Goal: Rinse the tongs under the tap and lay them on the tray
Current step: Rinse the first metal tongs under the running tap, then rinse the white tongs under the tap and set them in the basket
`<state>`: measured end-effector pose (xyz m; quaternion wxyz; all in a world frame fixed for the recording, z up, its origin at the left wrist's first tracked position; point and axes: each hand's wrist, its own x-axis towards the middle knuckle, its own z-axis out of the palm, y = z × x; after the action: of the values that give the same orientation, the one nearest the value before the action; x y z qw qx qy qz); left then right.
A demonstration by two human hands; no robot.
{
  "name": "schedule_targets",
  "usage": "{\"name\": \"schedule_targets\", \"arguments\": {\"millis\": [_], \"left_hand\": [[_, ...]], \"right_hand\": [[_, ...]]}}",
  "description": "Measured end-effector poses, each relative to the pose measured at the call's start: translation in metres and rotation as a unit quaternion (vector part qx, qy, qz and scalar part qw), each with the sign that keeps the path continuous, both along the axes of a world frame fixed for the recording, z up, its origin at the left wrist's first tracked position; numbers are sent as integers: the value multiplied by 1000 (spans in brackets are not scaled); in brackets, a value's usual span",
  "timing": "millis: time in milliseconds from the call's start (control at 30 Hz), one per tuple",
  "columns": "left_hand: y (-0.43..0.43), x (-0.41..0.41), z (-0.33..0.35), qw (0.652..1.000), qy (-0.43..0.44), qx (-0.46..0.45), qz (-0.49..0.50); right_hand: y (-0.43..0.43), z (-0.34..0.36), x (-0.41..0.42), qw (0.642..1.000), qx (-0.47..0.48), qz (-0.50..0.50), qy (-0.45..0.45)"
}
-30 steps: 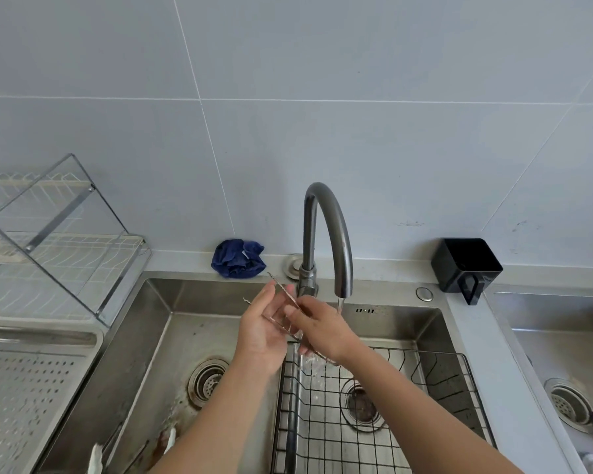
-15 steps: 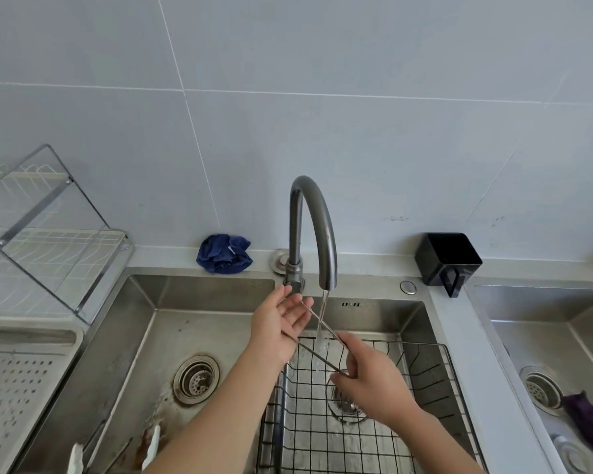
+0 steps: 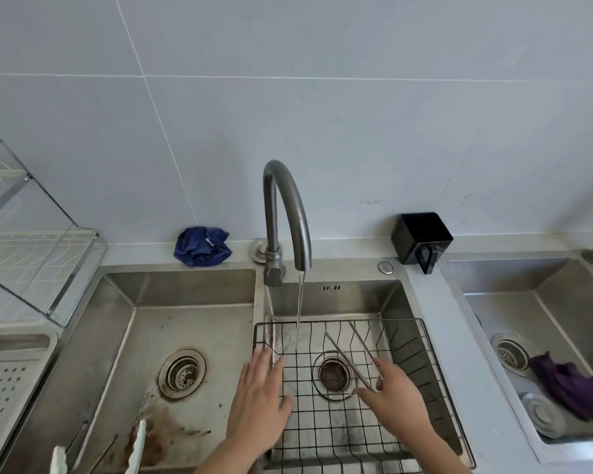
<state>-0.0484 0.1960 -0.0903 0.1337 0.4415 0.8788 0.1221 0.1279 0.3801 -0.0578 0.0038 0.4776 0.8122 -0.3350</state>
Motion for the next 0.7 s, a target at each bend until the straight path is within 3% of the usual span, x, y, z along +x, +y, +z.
{"name": "schedule_targets", "arguments": {"millis": [133,233,467,700], "left_hand": [[-3,6,-7,999,40,-26,-20],[-3,7,-10,994,97,-26,-40],[-4,8,-15,989,110,-88,-42],[-5,7,-17,993,91,-71,-28]], "right_hand": [[4,-16,14,995,9,-7,-95],[6,-25,11,993,15,-4,-118],[-17,-42,23,992,57,4,-112],[-44,-49,22,981,128,134,-53]]}}
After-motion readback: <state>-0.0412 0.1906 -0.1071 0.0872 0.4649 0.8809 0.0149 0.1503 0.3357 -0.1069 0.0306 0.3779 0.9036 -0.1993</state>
